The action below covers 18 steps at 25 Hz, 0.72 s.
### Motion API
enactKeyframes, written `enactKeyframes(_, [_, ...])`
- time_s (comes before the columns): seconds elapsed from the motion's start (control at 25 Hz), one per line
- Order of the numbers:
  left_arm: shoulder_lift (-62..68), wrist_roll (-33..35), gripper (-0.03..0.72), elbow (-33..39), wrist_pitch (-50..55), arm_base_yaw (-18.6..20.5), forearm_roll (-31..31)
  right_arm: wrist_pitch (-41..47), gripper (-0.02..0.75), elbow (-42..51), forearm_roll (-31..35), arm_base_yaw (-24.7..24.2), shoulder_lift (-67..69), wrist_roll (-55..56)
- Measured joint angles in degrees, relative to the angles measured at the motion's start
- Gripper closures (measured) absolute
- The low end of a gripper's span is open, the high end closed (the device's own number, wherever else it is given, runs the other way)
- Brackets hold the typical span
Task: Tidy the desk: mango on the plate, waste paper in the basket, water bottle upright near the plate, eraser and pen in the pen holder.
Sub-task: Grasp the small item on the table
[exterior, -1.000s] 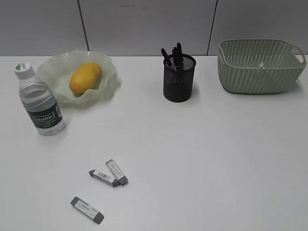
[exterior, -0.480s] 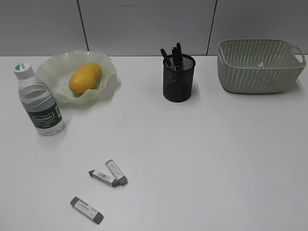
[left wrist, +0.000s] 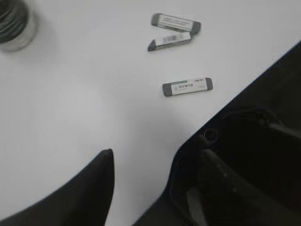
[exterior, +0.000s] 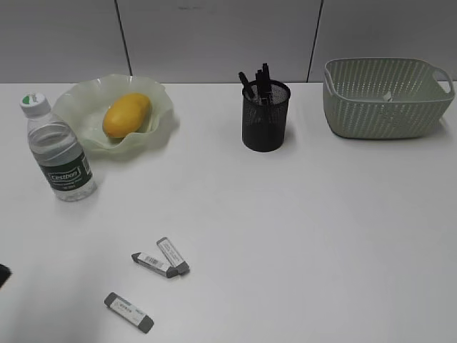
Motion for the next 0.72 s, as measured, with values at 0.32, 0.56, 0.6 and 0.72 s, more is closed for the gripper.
enactKeyframes(0.32, [25.6, 28.1, 0.253, -1.7, -17.9, -15.2, 0.5, 0.0, 0.375, 0.0, 2.0, 0.0, 0.0, 0.0])
enactKeyframes(0.56, [38.8, 34.6, 0.263, -1.7, -25.3, -19.3, 3.1, 0.0, 0.375, 0.0, 2.8, 0.0, 0.0, 0.0])
enactKeyframes(0.6, [40.1, 35.2, 0.264, -1.8, -26.3, -19.2, 3.3, 0.0, 0.375, 0.0, 2.8, 0.0, 0.0, 0.0])
enactKeyframes(0.72, [43.6, 36.6, 0.265, -3.1, -28.6, -19.3, 3.5, 0.0, 0.375, 0.0, 2.9, 0.0, 0.0, 0.0])
